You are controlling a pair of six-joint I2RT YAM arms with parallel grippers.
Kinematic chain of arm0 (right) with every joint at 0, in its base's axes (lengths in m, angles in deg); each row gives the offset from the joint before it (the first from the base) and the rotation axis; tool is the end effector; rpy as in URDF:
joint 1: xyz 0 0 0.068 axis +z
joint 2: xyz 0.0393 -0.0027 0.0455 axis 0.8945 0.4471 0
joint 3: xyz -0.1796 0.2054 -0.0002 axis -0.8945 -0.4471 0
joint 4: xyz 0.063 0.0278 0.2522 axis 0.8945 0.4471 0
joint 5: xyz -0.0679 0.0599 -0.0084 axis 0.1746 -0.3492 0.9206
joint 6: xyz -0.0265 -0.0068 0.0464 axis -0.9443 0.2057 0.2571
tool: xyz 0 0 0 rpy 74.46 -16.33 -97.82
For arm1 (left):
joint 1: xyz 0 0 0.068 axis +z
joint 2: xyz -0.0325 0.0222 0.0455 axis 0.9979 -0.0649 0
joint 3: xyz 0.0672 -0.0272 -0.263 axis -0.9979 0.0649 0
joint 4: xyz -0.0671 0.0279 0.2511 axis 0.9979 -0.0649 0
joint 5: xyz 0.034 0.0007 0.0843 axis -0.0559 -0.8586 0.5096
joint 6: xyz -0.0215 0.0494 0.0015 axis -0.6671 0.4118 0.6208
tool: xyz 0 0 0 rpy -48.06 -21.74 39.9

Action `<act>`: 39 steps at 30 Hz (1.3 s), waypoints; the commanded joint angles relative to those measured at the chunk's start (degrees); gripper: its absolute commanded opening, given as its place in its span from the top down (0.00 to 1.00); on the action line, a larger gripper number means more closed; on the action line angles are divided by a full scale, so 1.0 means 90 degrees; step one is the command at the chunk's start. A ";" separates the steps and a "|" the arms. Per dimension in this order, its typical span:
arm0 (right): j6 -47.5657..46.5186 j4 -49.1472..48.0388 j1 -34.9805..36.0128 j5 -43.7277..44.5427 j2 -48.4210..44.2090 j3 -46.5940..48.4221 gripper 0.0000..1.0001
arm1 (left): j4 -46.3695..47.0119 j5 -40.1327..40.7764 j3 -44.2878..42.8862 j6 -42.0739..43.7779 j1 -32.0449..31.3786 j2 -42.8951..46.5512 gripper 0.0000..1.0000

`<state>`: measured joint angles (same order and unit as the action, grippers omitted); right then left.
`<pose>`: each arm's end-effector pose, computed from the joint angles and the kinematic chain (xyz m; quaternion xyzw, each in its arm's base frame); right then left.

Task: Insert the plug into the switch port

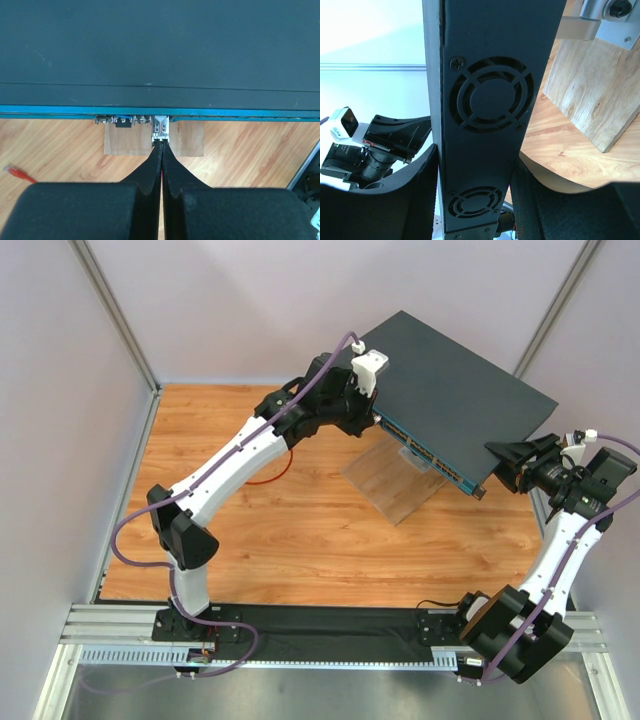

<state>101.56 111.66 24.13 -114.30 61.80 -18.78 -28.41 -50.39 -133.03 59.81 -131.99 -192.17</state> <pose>0.1883 -0.1124 0.3330 0.3242 0.7173 0.5025 0.3575 0.2916 -0.3048 0.4228 0.2982 0.8036 -0.2790 0.4330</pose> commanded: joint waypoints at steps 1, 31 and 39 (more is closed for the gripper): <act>-0.0668 -0.0252 0.0100 0.0321 0.0043 0.0100 1.00 | 0.0190 -0.0071 -0.0266 -0.0160 0.0011 -0.0176 1.00; -0.0697 -0.0223 0.0100 0.0312 0.0150 0.0071 1.00 | 0.2005 0.0993 -0.0159 -0.1088 -0.0145 -0.0665 1.00; -0.0726 -0.0203 0.0100 0.0351 0.0228 0.0110 1.00 | 0.2583 0.1355 -0.0129 -0.1118 -0.0350 -0.0772 0.96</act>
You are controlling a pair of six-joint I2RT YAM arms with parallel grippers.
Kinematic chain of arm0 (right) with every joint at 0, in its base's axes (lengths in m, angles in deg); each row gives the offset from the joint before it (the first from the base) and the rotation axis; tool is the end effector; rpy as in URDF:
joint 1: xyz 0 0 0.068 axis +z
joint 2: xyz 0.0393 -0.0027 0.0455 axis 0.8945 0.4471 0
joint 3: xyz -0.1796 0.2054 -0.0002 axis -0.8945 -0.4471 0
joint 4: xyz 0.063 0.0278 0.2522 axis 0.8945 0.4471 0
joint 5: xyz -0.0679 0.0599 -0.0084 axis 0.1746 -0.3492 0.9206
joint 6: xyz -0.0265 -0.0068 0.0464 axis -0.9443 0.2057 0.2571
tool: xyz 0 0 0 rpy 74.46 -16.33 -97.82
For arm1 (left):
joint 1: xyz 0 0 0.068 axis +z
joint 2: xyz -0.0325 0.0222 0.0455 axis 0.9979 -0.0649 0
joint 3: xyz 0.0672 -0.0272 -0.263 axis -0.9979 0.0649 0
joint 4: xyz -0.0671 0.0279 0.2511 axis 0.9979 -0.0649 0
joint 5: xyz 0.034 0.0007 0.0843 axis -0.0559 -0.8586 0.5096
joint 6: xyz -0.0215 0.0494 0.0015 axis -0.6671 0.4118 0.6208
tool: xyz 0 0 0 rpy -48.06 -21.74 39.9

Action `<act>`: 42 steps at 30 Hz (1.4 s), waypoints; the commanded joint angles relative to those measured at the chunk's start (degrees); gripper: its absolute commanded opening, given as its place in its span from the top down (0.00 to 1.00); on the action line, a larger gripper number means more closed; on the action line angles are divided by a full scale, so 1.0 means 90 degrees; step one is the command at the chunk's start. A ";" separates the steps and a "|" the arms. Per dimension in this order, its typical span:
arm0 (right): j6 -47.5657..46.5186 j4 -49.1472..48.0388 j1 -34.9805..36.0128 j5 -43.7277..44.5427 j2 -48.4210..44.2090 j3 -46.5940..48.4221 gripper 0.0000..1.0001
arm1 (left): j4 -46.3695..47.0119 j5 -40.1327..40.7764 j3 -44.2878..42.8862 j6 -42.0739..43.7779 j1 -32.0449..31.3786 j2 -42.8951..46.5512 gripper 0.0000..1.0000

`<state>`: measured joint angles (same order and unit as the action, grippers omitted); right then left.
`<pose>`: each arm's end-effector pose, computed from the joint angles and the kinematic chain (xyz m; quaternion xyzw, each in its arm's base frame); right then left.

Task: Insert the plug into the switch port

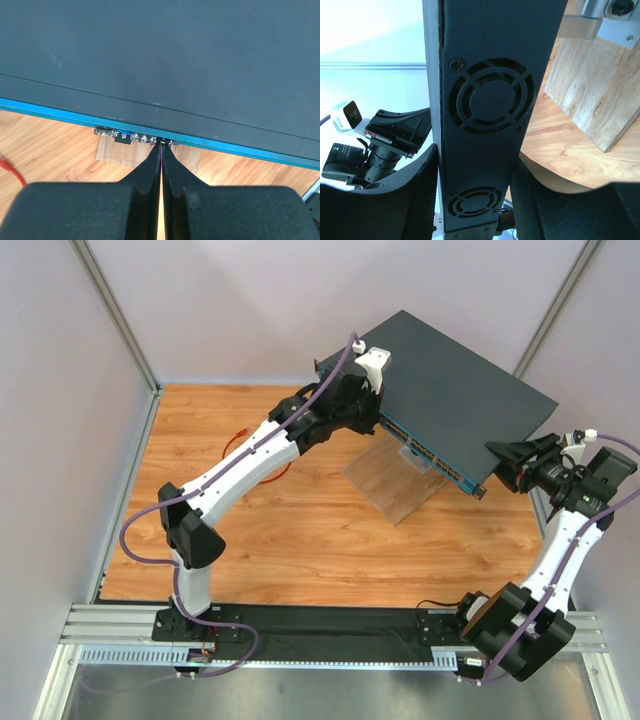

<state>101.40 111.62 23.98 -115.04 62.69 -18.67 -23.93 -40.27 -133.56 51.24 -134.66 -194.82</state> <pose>0.1905 -0.1147 0.3308 0.3242 0.7164 0.5076 0.3521 0.2935 -0.3271 0.4143 0.2096 0.8207 -0.2667 0.4599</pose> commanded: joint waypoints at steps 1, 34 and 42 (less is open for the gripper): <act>-0.0709 -0.0198 0.0117 0.0433 0.0138 0.0117 1.00 | 0.2017 0.0221 -0.0052 -0.0117 -0.0054 -0.0449 0.93; -0.3208 0.2525 -0.0390 0.1010 0.0646 0.2021 0.09 | -0.0103 -0.2298 0.3719 0.1786 0.3958 0.1554 0.32; -0.4116 0.3414 -0.0605 0.1527 0.0773 0.2948 0.00 | -0.1059 -0.2885 0.1027 0.2861 0.5033 -0.0896 0.34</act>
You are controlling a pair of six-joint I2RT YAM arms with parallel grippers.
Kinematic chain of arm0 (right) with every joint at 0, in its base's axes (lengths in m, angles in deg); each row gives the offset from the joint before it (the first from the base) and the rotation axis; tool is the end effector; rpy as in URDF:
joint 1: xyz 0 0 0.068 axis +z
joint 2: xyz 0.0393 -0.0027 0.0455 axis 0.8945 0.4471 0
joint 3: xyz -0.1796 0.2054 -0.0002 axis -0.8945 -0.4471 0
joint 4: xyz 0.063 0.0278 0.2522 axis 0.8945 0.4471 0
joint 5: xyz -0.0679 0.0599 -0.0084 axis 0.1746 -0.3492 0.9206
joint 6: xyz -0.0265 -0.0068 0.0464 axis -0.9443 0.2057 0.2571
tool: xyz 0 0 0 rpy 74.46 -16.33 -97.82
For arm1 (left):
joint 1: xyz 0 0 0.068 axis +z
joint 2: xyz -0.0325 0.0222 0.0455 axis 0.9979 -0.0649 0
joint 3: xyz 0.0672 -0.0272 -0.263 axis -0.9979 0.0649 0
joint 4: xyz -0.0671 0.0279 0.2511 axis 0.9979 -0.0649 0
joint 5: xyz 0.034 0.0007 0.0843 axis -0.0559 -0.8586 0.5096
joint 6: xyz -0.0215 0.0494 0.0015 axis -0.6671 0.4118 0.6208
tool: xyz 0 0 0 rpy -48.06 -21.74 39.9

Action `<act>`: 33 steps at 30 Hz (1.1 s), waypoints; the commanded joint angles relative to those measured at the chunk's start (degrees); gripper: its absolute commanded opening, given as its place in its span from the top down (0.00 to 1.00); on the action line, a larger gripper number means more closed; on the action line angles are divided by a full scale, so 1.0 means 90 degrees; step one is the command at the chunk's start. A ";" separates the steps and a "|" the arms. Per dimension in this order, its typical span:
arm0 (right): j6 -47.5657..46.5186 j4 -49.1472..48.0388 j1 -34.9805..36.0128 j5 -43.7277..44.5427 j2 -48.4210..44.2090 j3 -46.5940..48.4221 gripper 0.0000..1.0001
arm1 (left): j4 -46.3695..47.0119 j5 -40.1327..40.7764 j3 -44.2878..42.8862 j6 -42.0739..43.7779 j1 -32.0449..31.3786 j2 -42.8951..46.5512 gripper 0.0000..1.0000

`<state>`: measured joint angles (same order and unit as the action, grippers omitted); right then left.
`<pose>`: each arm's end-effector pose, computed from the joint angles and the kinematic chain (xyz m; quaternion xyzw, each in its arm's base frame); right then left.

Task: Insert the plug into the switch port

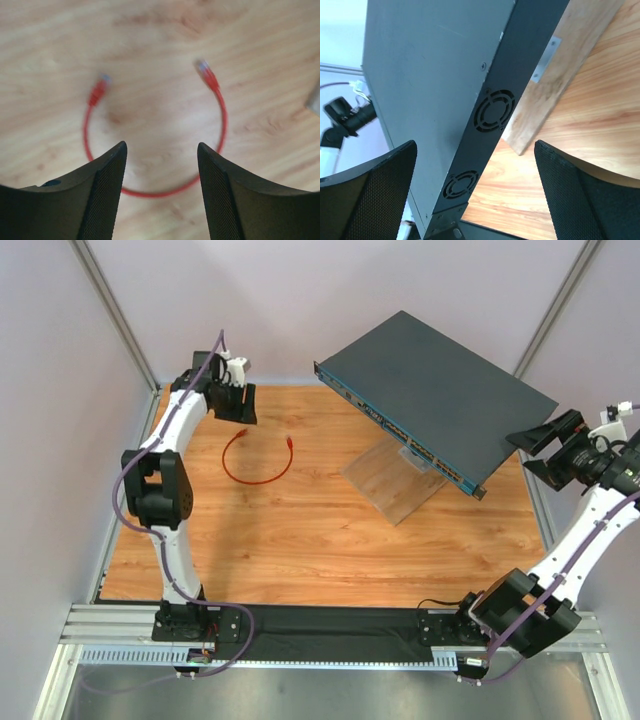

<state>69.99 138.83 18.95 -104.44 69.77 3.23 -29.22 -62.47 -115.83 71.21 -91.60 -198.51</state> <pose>0.1801 -0.1359 0.3883 0.2634 0.8010 0.3402 0.4163 0.4398 -0.0525 0.2788 0.1154 0.9288 -0.1613 0.3130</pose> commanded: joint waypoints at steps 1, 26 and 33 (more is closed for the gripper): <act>-0.0763 0.0430 -0.0047 0.0407 -0.0024 0.0594 0.00 | -0.0569 -0.0437 -0.1170 0.0758 0.0375 -0.0701 0.35; -0.0637 -0.0497 -0.0057 -0.0108 -0.0707 0.1737 0.00 | -0.0930 0.0413 -0.2928 0.1804 0.0543 -0.3026 0.44; -0.0354 -0.1112 -0.0047 -0.0666 -0.0941 0.1542 0.00 | -0.1233 0.0384 -0.2901 0.1717 0.0543 -0.3125 0.61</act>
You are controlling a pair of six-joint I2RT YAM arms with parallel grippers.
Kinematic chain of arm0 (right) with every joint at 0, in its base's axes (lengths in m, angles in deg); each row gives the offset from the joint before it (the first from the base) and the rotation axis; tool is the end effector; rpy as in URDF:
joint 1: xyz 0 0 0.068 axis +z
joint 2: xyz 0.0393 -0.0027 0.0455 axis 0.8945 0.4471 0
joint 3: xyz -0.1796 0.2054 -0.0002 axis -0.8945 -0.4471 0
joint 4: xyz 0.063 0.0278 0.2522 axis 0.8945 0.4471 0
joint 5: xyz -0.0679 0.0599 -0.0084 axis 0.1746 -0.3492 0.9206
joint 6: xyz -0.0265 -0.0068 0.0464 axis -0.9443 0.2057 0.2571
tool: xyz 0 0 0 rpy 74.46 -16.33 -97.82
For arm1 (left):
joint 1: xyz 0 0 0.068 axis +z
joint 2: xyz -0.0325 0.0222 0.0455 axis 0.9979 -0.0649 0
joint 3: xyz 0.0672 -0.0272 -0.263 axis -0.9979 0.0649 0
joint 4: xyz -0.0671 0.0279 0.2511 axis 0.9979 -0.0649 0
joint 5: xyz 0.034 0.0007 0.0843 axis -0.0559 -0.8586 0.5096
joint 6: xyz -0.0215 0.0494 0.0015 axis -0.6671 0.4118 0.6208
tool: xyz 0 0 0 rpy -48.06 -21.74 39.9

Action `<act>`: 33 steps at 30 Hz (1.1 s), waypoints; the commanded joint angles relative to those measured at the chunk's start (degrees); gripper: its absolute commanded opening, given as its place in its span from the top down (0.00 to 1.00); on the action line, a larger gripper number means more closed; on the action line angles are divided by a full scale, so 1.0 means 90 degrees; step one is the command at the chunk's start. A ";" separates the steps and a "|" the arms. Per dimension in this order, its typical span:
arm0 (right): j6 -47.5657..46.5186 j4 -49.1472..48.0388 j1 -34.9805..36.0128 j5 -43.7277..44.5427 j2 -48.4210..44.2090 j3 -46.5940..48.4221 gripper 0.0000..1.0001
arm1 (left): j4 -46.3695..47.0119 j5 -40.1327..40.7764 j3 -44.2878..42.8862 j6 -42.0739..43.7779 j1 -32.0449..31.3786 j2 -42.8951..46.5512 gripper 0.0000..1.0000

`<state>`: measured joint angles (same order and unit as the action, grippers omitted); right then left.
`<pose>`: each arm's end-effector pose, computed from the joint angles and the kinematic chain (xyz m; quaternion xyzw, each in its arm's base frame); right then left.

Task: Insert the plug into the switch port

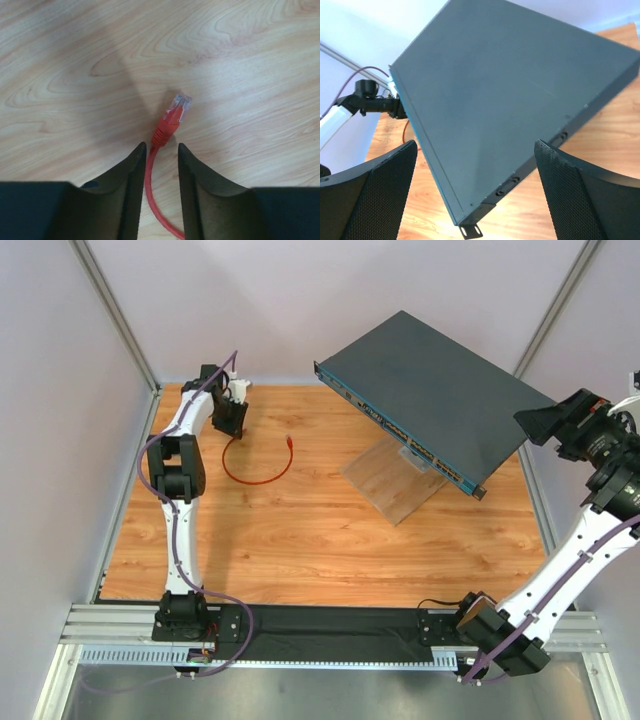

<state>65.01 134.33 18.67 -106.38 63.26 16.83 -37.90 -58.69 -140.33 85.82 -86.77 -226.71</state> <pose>0.1427 -0.0993 0.4832 0.1015 0.7731 0.2397 0.5784 0.5251 -0.0137 0.1715 0.1756 0.9523 -0.0939 0.2313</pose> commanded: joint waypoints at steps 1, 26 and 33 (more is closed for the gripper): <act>0.0258 -0.0815 -0.0015 -0.0498 -0.0247 -0.0066 0.00 | -0.0270 -0.0075 -0.0120 0.0065 0.0015 0.0028 0.64; -0.0122 -0.1677 0.3235 0.0819 -0.0423 -0.0711 0.17 | 0.0042 -0.2692 0.2770 -0.0082 0.0006 0.3952 1.00; -0.0259 -0.1823 0.4144 0.1122 -0.0267 -0.0838 0.22 | 0.0404 -0.3746 0.3659 -0.0130 0.0006 0.5650 1.00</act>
<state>64.81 120.82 53.53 -99.00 60.55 9.68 -36.85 -84.59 -108.88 84.44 -86.62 -181.26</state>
